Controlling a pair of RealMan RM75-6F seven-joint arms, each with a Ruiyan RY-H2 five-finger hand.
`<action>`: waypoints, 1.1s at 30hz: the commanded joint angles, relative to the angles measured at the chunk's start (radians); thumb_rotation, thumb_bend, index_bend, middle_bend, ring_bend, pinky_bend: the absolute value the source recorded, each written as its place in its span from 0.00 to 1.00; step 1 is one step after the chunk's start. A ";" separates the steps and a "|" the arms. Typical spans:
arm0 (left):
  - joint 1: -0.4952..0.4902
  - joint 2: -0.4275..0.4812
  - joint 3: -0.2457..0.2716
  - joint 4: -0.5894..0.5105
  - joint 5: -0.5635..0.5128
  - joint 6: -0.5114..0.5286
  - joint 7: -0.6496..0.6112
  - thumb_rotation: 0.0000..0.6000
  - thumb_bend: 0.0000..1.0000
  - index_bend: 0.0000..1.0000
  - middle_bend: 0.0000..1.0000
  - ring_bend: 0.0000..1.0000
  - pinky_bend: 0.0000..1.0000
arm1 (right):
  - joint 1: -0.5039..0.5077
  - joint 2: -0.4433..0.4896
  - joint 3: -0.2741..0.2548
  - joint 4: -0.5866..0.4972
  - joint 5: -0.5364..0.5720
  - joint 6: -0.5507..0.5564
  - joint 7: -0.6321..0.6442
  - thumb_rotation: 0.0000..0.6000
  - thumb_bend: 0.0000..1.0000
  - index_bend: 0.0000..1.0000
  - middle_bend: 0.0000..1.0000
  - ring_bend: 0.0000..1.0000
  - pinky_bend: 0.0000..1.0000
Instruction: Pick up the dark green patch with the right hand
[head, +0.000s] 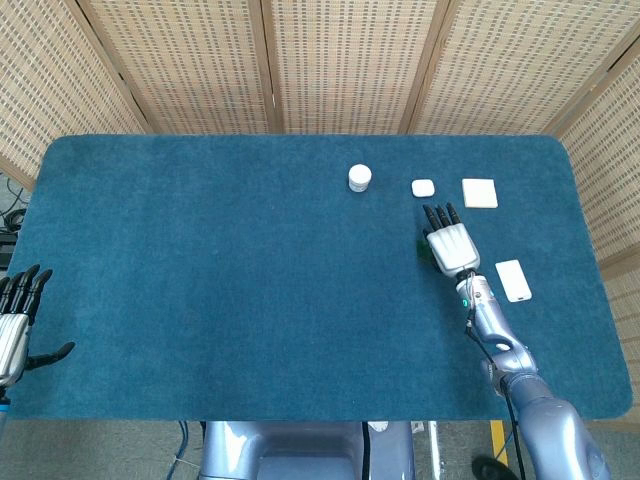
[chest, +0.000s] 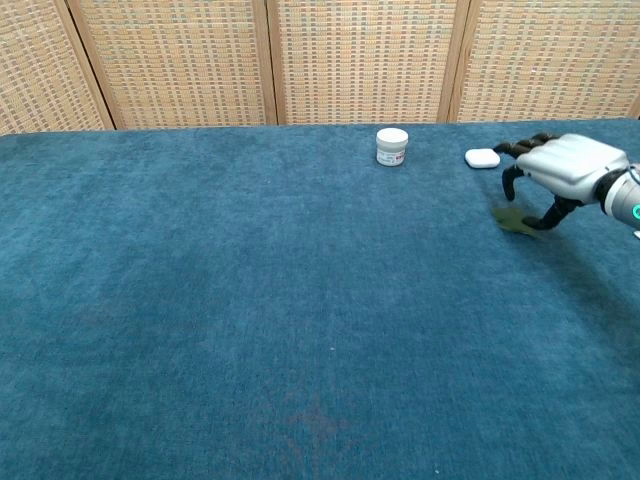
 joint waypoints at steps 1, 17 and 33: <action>0.000 0.000 0.001 -0.001 0.000 -0.001 0.001 1.00 0.00 0.00 0.00 0.00 0.00 | 0.001 -0.006 0.025 0.017 0.014 0.057 0.018 1.00 0.40 0.39 0.01 0.00 0.00; -0.002 -0.001 0.004 -0.005 0.003 -0.001 0.009 1.00 0.00 0.00 0.00 0.00 0.00 | -0.054 0.068 -0.009 -0.180 0.000 0.059 0.049 1.00 0.36 0.39 0.01 0.00 0.00; -0.002 0.002 0.003 -0.005 -0.001 -0.001 0.003 1.00 0.00 0.00 0.00 0.00 0.00 | -0.041 0.024 0.003 -0.122 0.025 -0.005 0.002 1.00 0.36 0.39 0.01 0.00 0.00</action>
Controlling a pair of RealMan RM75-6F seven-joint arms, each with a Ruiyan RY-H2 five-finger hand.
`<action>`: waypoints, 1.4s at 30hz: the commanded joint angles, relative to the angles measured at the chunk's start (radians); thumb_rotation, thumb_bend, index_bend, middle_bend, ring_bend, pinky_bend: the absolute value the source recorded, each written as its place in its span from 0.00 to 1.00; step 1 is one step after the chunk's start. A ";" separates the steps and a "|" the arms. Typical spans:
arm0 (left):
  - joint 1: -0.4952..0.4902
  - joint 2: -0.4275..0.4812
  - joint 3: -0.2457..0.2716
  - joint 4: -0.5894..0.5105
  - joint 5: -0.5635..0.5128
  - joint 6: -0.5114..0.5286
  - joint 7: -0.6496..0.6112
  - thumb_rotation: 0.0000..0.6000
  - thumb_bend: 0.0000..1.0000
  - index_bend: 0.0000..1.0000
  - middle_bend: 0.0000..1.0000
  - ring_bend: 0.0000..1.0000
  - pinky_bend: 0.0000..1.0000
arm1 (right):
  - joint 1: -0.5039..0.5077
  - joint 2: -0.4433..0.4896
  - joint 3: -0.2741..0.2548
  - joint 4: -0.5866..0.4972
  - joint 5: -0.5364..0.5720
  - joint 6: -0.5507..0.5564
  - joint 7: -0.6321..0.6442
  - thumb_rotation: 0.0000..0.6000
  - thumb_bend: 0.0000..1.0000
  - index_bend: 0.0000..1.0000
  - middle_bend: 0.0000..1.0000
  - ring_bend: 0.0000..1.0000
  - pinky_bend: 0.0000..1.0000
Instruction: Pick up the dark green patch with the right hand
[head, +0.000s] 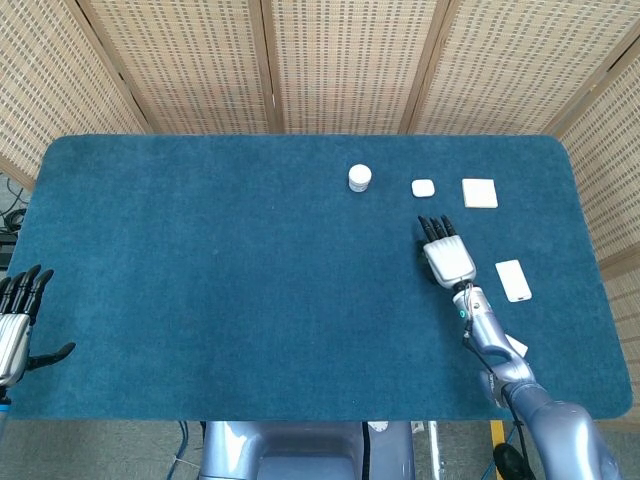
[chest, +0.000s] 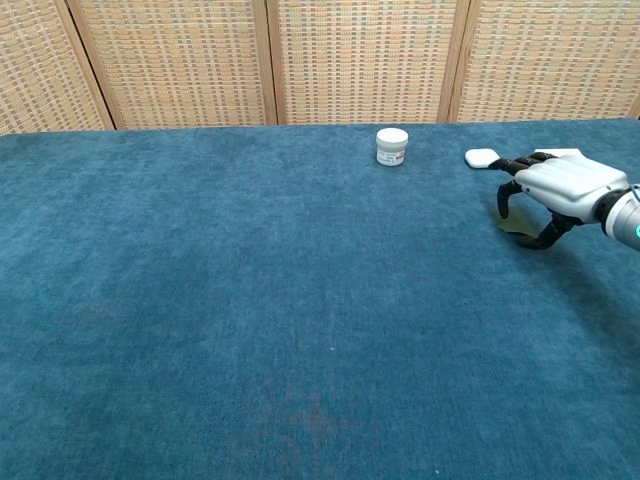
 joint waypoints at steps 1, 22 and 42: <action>0.000 0.000 0.000 0.000 0.000 0.000 0.000 1.00 0.00 0.00 0.00 0.00 0.00 | 0.004 -0.009 0.004 0.022 0.006 -0.016 0.001 1.00 0.36 0.39 0.01 0.00 0.00; -0.005 -0.010 0.000 -0.001 -0.007 -0.007 0.022 1.00 0.00 0.00 0.00 0.00 0.00 | 0.028 -0.040 0.017 0.109 0.017 -0.060 0.020 1.00 0.40 0.49 0.01 0.00 0.00; -0.006 -0.008 0.000 -0.003 -0.008 -0.007 0.020 1.00 0.00 0.00 0.00 0.00 0.00 | 0.038 -0.035 0.008 0.099 0.007 -0.089 0.070 1.00 0.57 0.65 0.03 0.00 0.00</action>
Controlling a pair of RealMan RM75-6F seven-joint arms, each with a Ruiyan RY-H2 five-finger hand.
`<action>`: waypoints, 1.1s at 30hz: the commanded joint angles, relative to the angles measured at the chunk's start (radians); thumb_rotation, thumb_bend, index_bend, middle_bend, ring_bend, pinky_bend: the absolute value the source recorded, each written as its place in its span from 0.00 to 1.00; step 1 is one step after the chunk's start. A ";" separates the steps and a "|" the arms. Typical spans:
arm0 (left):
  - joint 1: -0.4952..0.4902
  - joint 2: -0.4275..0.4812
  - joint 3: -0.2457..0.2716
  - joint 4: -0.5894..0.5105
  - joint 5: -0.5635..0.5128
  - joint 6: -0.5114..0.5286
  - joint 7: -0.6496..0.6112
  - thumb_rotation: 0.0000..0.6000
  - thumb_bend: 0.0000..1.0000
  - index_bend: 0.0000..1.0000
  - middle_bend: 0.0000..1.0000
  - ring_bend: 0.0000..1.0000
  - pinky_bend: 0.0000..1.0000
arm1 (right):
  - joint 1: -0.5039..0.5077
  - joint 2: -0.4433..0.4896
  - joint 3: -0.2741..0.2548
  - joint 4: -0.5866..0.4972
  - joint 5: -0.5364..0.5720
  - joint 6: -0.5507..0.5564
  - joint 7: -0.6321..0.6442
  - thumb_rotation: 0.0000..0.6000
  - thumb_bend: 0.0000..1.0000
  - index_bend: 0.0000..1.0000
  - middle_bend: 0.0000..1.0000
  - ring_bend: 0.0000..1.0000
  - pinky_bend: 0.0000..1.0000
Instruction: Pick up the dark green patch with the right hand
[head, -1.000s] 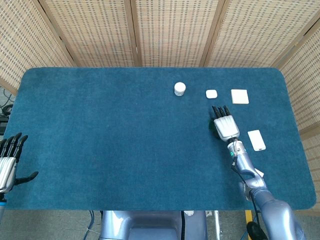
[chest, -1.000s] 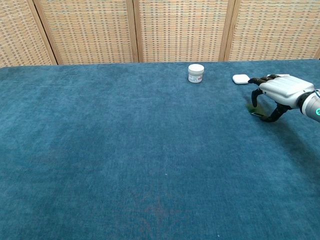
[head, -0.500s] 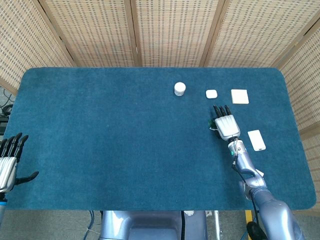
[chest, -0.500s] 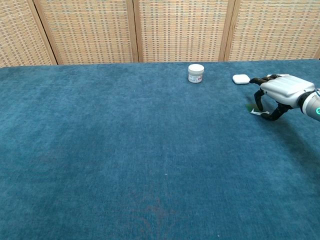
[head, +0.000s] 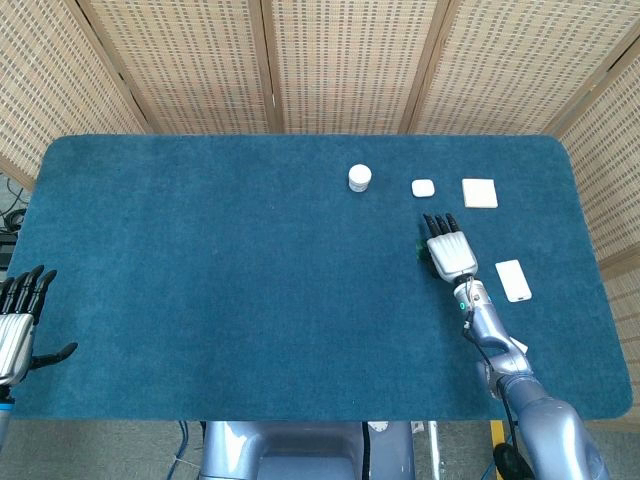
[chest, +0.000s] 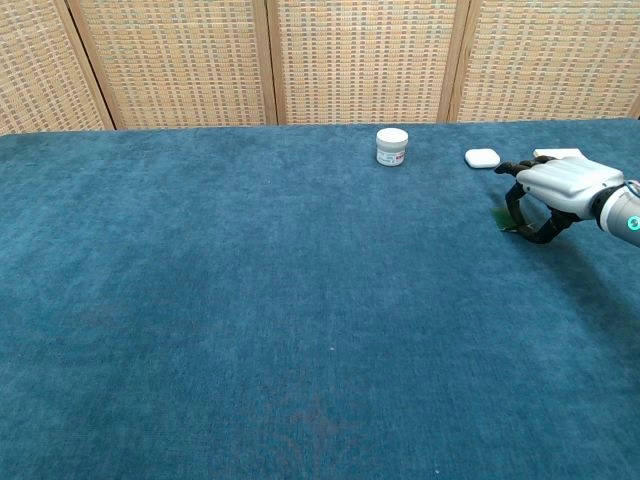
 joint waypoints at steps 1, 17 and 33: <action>0.000 0.000 0.000 0.000 0.000 0.000 0.000 1.00 0.00 0.00 0.00 0.00 0.00 | 0.001 0.000 0.000 0.001 -0.001 0.001 0.002 1.00 0.57 0.65 0.03 0.00 0.00; -0.016 -0.003 -0.011 -0.003 -0.027 -0.028 0.011 1.00 0.00 0.00 0.00 0.00 0.00 | 0.178 -0.009 0.138 0.144 0.104 -0.082 -0.058 1.00 0.57 0.71 0.09 0.00 0.00; -0.007 0.032 0.003 -0.017 0.008 -0.014 -0.049 1.00 0.00 0.00 0.00 0.00 0.00 | 0.099 0.146 0.125 -0.105 0.064 0.275 -0.096 1.00 0.36 0.24 0.01 0.00 0.00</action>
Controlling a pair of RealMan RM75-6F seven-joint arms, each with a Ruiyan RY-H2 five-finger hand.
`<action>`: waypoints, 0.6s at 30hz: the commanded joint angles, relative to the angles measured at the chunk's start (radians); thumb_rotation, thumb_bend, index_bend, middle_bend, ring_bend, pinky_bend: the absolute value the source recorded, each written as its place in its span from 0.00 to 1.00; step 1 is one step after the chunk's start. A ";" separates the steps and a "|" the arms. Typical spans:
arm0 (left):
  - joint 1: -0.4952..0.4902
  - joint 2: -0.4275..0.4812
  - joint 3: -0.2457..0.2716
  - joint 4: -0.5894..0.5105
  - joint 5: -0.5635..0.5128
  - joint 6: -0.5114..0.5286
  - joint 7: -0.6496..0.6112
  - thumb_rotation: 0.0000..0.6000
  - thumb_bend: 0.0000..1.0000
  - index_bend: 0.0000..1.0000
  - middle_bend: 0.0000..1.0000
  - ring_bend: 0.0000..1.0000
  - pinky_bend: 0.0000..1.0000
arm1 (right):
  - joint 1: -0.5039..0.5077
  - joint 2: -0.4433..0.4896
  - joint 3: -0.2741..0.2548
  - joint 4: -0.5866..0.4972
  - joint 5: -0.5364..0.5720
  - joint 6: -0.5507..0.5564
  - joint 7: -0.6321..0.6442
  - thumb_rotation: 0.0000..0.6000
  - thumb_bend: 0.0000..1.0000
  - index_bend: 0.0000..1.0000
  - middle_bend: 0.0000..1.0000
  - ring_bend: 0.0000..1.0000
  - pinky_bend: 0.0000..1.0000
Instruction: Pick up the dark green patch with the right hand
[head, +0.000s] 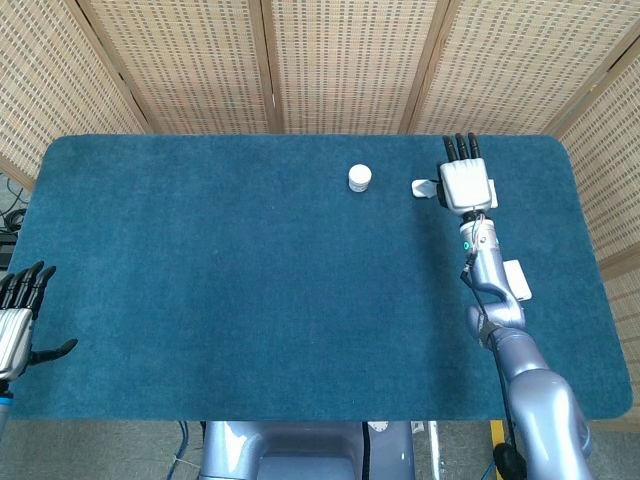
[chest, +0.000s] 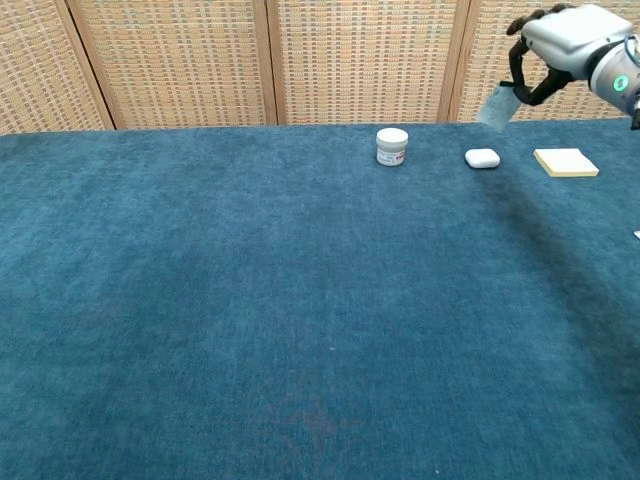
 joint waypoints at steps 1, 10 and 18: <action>0.008 0.009 0.010 -0.005 0.022 0.014 -0.017 1.00 0.00 0.00 0.00 0.00 0.00 | -0.109 0.102 -0.042 -0.228 -0.060 0.223 0.015 1.00 0.28 0.17 0.00 0.00 0.00; 0.017 0.029 0.029 -0.004 0.046 0.016 -0.055 1.00 0.00 0.00 0.00 0.00 0.00 | -0.364 0.437 -0.099 -0.984 -0.061 0.453 -0.183 1.00 0.00 0.00 0.00 0.00 0.00; 0.016 0.028 0.046 0.015 0.074 0.009 -0.064 1.00 0.00 0.00 0.00 0.00 0.00 | -0.565 0.604 -0.239 -1.252 -0.120 0.586 -0.193 1.00 0.00 0.00 0.00 0.00 0.00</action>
